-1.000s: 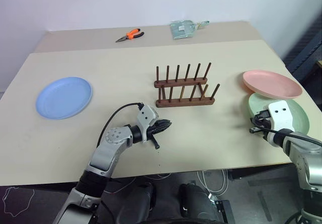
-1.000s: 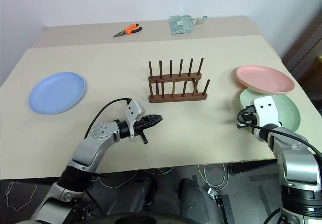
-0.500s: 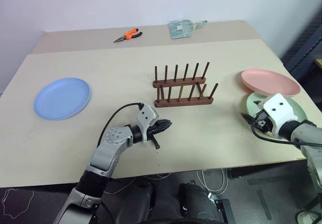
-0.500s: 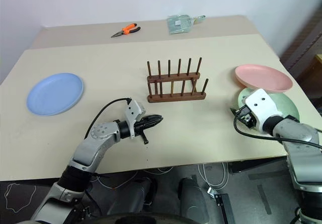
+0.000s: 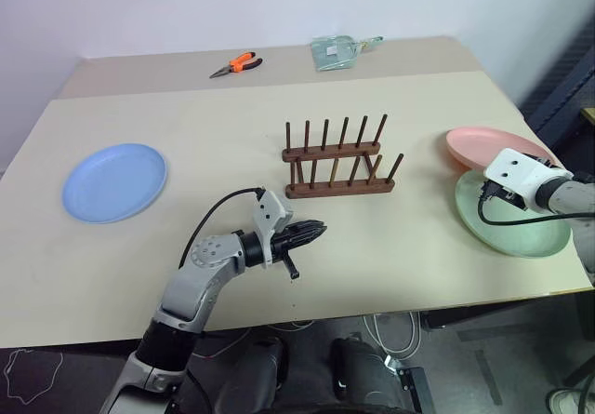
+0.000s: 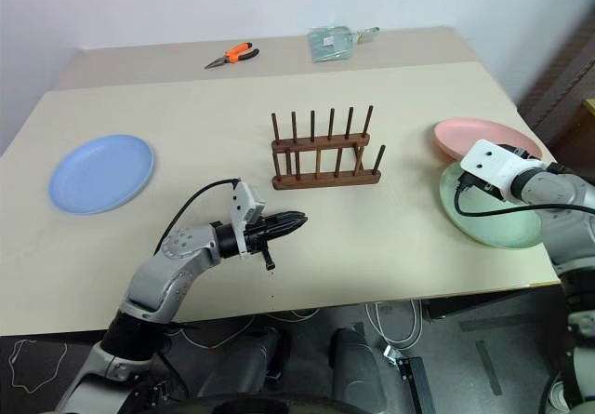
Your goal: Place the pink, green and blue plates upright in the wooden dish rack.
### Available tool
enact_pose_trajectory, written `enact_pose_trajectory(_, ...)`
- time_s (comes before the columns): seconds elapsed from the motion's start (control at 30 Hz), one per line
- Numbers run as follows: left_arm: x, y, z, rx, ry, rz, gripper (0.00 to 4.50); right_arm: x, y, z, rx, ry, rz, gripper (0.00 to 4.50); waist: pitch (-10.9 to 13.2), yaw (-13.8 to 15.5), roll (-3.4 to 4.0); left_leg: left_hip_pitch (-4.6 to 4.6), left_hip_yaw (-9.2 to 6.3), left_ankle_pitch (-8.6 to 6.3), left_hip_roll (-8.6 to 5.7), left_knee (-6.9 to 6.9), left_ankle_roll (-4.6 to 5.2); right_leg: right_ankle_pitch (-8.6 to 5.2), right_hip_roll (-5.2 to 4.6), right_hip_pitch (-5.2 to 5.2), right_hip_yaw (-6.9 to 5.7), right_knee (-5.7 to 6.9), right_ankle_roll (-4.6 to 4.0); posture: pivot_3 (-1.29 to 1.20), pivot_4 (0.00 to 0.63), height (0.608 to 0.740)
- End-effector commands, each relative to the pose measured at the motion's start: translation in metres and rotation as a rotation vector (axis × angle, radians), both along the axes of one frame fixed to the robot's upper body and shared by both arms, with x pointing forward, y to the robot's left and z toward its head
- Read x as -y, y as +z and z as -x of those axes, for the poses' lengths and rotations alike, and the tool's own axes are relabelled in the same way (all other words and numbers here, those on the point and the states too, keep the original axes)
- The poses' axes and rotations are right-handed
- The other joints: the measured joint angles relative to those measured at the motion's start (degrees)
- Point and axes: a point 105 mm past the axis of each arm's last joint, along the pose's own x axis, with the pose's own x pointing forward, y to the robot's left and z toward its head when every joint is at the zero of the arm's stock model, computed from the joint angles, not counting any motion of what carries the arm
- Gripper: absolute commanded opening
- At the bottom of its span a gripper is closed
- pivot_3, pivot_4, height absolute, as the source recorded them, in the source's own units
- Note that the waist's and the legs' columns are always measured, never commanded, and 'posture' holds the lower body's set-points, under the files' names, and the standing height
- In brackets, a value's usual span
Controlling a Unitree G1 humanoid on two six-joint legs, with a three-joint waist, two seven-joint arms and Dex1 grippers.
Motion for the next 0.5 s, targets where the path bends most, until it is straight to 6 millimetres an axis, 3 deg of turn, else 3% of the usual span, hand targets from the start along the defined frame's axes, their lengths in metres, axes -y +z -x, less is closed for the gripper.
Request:
enact_pose_trajectory(0.03, 0.001, 0.008, 0.004, 0.029, -0.013, 0.003, 0.24, 0.007, 0.001, -0.009, 0.039, -0.001, 0.066, 2.72, 0.00, 0.01, 0.01, 0.01, 0.02, 0.00, 0.00, 0.00, 0.00, 0.00, 0.00, 0.00, 0.02, 0.00, 0.00, 0.00, 0.150, 0.740)
enact_pose_trajectory(0.1, -0.001, 0.008, 0.005, 0.030, -0.010, -0.002, 0.24, 0.006, 0.002, -0.010, 0.049, 0.012, 0.081, 2.13, 0.00, 0.05, 0.03, 0.01, 0.04, 0.00, 0.00, 0.00, -0.01, 0.00, 0.01, 0.00, 0.03, 0.00, 0.00, 0.00, 0.150, 0.740)
enact_pose_trajectory(0.23, -0.004, 0.009, 0.006, 0.029, -0.006, -0.004, 0.24, -0.002, 0.015, -0.010, 0.106, 0.050, 0.085, 0.13, 0.02, 0.10, 0.08, 0.00, 0.08, 0.01, 0.00, 0.00, -0.01, 0.01, 0.01, -0.03, 0.08, 0.01, 0.01, 0.00, 0.150, 0.740)
enact_pose_trajectory(0.33, -0.006, 0.009, 0.006, 0.033, -0.001, -0.007, 0.24, -0.010, 0.028, -0.007, 0.162, 0.094, 0.108, 0.06, 0.02, 0.06, 0.08, 0.02, 0.10, 0.00, 0.00, 0.00, -0.01, 0.01, 0.02, -0.04, 0.11, 0.04, 0.01, 0.00, 0.150, 0.740)
enact_pose_trajectory(0.4, -0.007, 0.011, 0.003, 0.043, 0.020, -0.001, 0.24, -0.025, 0.047, -0.003, 0.231, 0.155, 0.105, 0.06, 0.02, 0.11, 0.10, 0.02, 0.10, 0.00, 0.00, -0.01, -0.01, 0.00, 0.02, -0.05, 0.12, 0.05, 0.01, 0.00, 0.150, 0.740)
enact_pose_trajectory(0.47, -0.009, 0.015, -0.001, 0.057, 0.045, 0.013, 0.24, -0.057, 0.073, 0.003, 0.336, 0.250, -0.013, 0.06, 0.03, 0.17, 0.13, 0.01, 0.12, 0.00, 0.00, 0.00, -0.01, 0.01, 0.02, -0.07, 0.14, 0.07, 0.02, 0.00, 0.150, 0.740)
enact_pose_trajectory(0.5, -0.011, 0.018, -0.003, 0.065, 0.055, 0.022, 0.24, -0.080, 0.086, 0.009, 0.389, 0.310, -0.183, 0.06, 0.05, 0.01, 0.11, 0.00, 0.12, 0.00, 0.00, -0.01, 0.00, 0.01, 0.02, -0.09, 0.15, 0.07, 0.02, 0.00, 0.150, 0.740)
